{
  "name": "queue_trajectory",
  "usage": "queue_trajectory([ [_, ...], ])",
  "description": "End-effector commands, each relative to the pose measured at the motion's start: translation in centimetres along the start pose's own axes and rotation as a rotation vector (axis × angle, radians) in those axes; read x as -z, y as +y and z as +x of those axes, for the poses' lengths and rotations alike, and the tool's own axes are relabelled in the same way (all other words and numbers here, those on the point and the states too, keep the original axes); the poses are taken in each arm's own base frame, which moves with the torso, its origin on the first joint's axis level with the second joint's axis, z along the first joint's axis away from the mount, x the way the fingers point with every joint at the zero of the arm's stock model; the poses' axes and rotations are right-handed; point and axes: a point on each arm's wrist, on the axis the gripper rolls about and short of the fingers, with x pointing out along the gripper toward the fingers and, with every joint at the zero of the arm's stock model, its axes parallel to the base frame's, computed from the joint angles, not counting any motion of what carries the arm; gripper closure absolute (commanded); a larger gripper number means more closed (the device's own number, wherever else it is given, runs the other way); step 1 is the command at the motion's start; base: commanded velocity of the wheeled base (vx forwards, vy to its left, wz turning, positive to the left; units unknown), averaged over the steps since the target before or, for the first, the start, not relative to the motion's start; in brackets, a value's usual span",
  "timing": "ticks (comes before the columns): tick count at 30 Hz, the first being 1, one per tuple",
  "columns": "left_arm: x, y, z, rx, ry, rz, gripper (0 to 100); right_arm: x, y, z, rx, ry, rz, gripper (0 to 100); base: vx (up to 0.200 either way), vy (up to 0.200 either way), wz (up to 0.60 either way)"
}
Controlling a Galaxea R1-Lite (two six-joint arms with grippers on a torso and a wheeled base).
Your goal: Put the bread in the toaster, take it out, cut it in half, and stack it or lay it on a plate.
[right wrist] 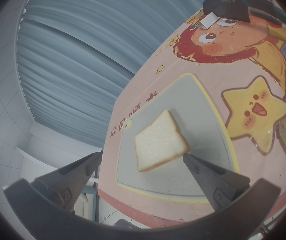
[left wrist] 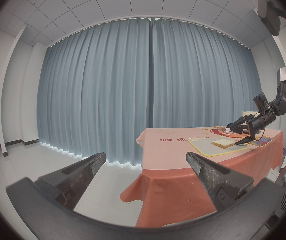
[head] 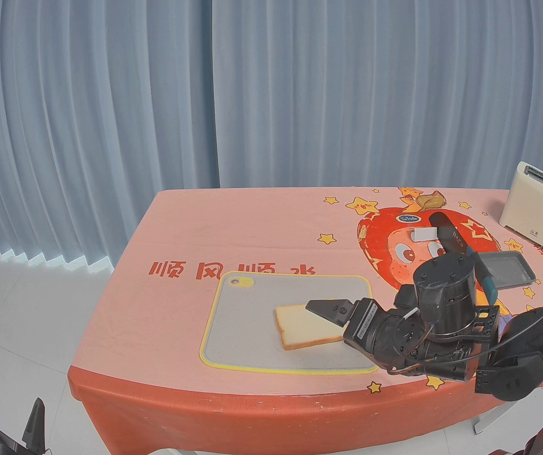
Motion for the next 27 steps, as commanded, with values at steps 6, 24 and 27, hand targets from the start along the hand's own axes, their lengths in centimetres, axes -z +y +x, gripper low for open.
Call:
queue_trajectory([
  [6,0.5,0.0,0.1,0.0,0.012,0.0,0,0.0,-0.4,1.1,0.005,-0.019,0.003,0,0.0,0.0,0.0],
  [24,0.5,0.0,0.1,0.0,0.012,0.0,0,-0.6,1.3,-2.8,-0.093,-0.049,-0.057,0,0.0,0.0,0.0],
  [27,0.5,0.0,0.1,0.0,0.012,0.0,0,-0.6,1.0,-3.5,-0.091,-0.055,-0.114,0,0.0,0.0,0.0],
])
